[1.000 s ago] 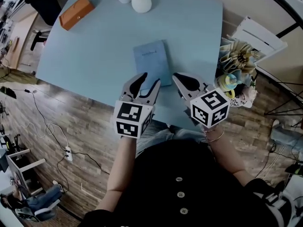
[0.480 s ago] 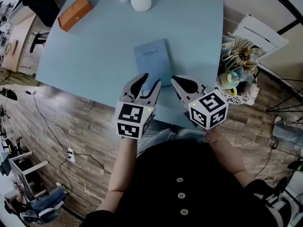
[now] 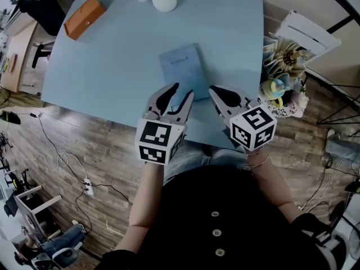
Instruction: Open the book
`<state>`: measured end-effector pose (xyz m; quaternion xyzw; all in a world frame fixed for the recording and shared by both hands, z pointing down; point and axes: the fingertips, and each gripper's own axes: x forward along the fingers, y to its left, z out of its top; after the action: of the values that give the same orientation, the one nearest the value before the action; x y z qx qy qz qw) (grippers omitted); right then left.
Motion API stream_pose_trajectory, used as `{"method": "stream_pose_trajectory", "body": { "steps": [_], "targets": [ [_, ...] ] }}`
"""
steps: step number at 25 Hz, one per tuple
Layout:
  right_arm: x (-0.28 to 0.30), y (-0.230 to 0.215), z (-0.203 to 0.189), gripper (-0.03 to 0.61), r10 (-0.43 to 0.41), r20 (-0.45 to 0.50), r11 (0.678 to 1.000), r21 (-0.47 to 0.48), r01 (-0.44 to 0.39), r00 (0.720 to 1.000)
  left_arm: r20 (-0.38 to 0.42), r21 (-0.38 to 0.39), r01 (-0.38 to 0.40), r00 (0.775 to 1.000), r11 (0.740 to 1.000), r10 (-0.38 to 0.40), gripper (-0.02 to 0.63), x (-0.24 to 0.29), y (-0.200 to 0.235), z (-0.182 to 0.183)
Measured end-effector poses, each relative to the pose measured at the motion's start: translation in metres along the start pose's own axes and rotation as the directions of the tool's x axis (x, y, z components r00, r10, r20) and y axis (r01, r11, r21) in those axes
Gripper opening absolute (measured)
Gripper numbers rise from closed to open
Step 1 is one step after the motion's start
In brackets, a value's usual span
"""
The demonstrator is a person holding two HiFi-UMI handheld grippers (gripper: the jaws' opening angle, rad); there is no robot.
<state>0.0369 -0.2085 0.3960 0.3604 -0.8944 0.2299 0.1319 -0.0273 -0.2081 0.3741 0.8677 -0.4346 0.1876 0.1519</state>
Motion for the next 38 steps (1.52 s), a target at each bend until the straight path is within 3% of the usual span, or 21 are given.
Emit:
{"method": "stream_pose_trajectory", "body": {
  "steps": [21,32,38],
  "targets": [
    [-0.018,-0.01,-0.008,0.002,-0.075,-0.006,0.997,0.032,0.075,0.997,-0.043,0.036,0.037,0.998,0.999,-0.035,0.152,0.009,-0.006,-0.01],
    [-0.022,-0.018,-0.025,0.003,-0.099,-0.021,0.991,0.084,0.1,0.995,-0.15,0.077,0.105,0.984,0.991,-0.092,0.152,0.023,-0.019,-0.043],
    [-0.021,-0.016,-0.037,0.003,-0.105,-0.03,0.989,0.104,0.108,0.994,-0.217,0.163,0.149,0.97,0.975,-0.112,0.152,0.033,-0.023,-0.061]
  ]
}}
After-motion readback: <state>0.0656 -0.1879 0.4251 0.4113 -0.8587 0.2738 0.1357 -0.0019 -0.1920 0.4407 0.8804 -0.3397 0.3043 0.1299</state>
